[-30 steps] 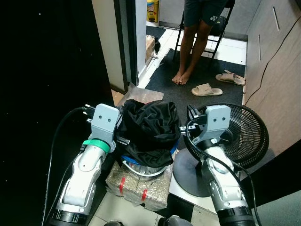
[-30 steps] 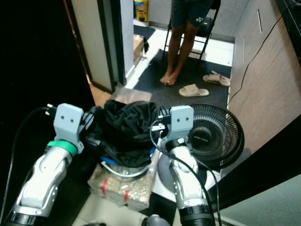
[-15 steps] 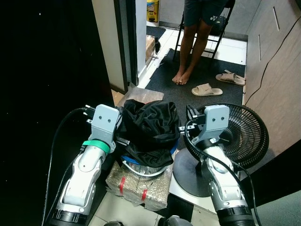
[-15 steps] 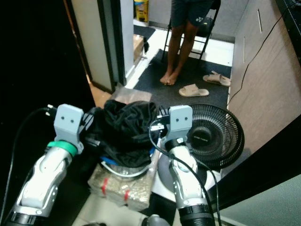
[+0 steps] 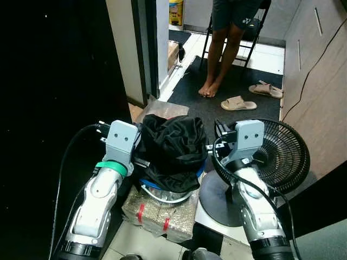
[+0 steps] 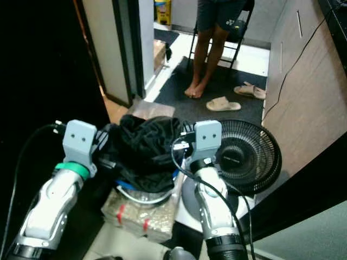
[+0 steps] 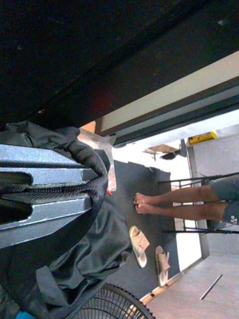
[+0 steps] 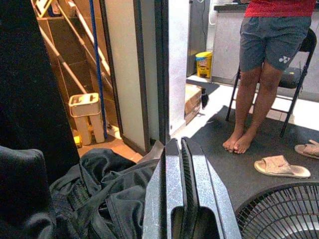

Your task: Clothes washing

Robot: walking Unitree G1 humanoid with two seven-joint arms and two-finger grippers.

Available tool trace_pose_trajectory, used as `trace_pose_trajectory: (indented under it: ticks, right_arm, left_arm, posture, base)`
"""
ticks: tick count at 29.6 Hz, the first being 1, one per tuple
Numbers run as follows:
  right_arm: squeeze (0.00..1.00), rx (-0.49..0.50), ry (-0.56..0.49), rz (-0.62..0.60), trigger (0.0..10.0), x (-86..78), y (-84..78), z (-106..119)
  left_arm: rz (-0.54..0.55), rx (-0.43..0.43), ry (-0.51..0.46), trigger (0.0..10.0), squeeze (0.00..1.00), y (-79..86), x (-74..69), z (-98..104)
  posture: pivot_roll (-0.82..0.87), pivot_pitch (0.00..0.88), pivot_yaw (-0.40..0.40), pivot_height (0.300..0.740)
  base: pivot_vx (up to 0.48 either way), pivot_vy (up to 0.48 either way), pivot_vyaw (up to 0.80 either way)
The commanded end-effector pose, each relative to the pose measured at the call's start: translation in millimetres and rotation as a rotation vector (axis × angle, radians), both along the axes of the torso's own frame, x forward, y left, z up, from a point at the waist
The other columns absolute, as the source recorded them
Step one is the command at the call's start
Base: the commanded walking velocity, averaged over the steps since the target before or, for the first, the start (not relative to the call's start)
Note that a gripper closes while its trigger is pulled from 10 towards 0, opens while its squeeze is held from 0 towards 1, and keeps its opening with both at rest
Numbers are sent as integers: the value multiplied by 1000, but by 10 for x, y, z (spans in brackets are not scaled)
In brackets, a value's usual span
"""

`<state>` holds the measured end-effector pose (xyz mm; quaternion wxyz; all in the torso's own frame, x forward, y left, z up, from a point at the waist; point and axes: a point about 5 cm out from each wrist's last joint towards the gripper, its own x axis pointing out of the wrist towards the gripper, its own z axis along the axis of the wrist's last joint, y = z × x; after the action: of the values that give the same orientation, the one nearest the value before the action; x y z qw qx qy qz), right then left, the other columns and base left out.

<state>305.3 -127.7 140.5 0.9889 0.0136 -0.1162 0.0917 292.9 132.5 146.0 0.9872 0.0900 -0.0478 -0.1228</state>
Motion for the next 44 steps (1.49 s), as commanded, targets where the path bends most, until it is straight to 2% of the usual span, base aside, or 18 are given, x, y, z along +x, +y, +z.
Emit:
trace_pose_trajectory:
  ticks: [1,44]
  right_arm:
    - [0,6,22,1,10000,-13,5,-52]
    - [0,8,18,0,10000,12,19,-35]
  left_arm:
    - [7,0,7,10000,0,1,-9,-32]
    - [11,-6,4,10000,0,-15,16,-30]
  posture:
    - [-49,0,47,740]
    - [-49,0,46,740]
  base:
    - [0,0,0]
    - [0,0,0]
